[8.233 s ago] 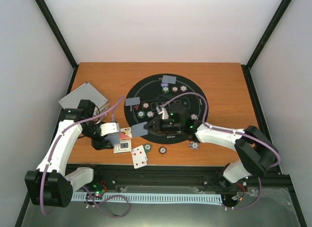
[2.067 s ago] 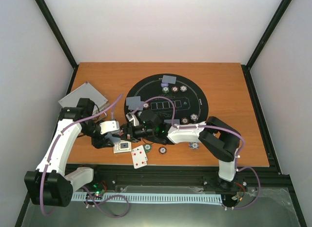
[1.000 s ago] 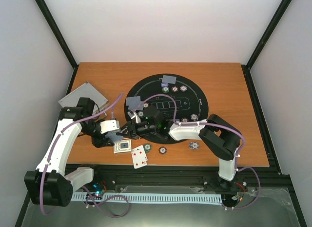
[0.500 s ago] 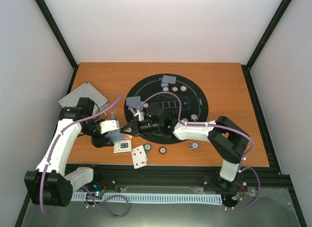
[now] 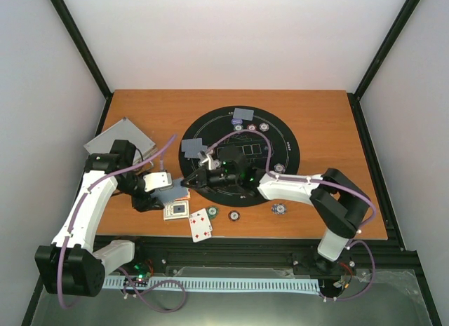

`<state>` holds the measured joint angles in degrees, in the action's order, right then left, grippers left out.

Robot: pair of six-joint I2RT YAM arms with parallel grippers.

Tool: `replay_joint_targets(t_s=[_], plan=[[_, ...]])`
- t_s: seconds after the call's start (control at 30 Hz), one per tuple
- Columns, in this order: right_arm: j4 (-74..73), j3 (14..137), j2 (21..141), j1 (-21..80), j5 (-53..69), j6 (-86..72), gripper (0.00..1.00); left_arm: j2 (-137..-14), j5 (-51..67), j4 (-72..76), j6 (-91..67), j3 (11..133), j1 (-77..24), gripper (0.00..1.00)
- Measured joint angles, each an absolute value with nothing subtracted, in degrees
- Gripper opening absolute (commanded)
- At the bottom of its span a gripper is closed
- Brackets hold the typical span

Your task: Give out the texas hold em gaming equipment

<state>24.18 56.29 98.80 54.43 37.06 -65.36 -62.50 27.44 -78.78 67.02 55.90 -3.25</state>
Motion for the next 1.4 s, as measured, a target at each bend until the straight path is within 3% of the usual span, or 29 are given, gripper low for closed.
replay_joint_targets(t_s=[0.37,0.53,0.8,1.17,1.23,1.4], plan=[[18.4,54.8,94.1,40.8,39.0,-63.1,0.03,-62.9,27.0,-78.8,67.0,55.9,-3.2,0.01],[7.9,62.3,96.2,29.2,40.8,-56.5,0.03,-63.3,26.9,-78.8,67.0,55.9,-3.2,0.01],[-3.8,91.0,118.0,14.8,41.9,-47.3,0.03,-63.7,26.9,-79.1,67.0,55.9,-3.2,0.01],[-19.1,118.7,143.3,10.3,40.6,-43.0,0.03,-64.1,26.8,-79.7,67.0,56.5,-3.2,0.01],[-22.2,122.7,145.4,10.3,40.4,-42.2,0.06,-64.1,26.8,-79.8,67.0,56.7,-3.2,0.01],[-28.4,126.5,145.4,10.2,38.0,-38.6,0.30,-64.1,26.8,-80.4,67.0,56.9,-3.2,0.01]])
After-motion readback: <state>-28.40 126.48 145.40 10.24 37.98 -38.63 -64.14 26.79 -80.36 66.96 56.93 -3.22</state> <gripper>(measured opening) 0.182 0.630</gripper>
